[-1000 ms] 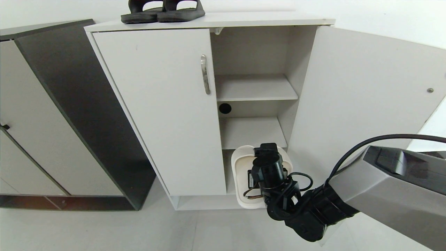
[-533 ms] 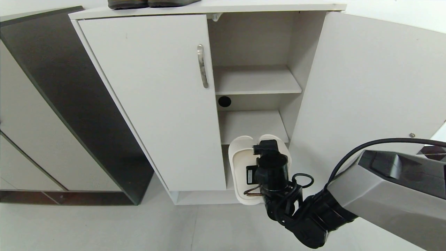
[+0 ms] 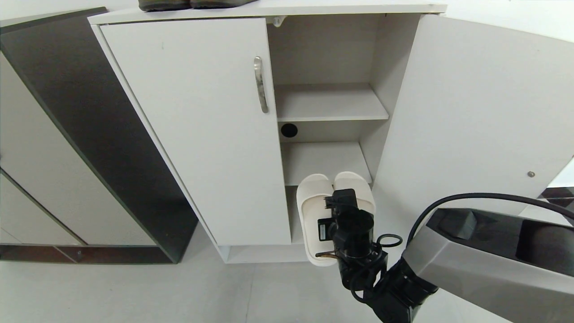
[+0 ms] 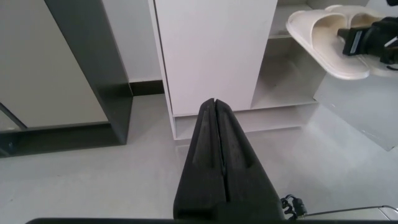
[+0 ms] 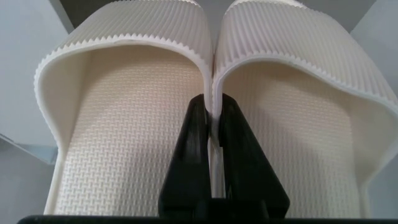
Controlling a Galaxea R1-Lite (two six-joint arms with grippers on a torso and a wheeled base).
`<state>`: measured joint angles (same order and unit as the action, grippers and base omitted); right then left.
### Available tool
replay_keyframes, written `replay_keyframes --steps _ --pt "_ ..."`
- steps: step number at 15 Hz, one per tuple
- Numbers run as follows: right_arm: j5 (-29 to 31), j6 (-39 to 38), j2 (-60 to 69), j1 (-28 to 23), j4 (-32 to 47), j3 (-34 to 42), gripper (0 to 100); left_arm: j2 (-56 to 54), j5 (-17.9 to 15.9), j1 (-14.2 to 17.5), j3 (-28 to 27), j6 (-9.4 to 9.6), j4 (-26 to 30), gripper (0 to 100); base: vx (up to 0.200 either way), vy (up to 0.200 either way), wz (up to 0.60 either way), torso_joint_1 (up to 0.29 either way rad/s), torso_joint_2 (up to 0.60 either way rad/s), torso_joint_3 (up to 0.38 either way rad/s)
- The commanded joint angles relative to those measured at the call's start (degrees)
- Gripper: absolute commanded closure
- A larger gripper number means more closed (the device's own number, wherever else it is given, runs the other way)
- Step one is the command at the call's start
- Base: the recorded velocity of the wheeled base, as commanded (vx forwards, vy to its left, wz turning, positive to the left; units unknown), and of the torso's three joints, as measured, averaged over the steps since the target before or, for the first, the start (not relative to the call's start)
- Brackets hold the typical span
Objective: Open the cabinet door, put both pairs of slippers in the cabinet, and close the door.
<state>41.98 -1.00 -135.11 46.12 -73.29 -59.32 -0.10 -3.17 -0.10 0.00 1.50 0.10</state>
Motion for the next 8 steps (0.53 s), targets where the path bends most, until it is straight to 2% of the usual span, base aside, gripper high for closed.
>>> replay_keyframes --steps 1,4,8 --pt "-0.06 -0.23 -1.91 -0.06 -0.10 -0.01 100 0.10 0.01 0.01 0.00 -0.01 -0.01 100 0.000 0.000 0.00 0.000 0.00 0.000" --pt "-0.06 -0.23 -2.00 -0.33 -0.10 -0.27 100 0.10 0.01 0.01 0.00 -0.01 -0.01 100 0.000 0.000 0.00 0.000 0.00 0.000" --pt "-0.06 -0.23 -2.00 -0.50 -0.10 -0.36 100 0.10 0.01 0.01 0.00 -0.01 -0.01 100 0.200 0.000 0.00 -0.002 0.00 0.002"
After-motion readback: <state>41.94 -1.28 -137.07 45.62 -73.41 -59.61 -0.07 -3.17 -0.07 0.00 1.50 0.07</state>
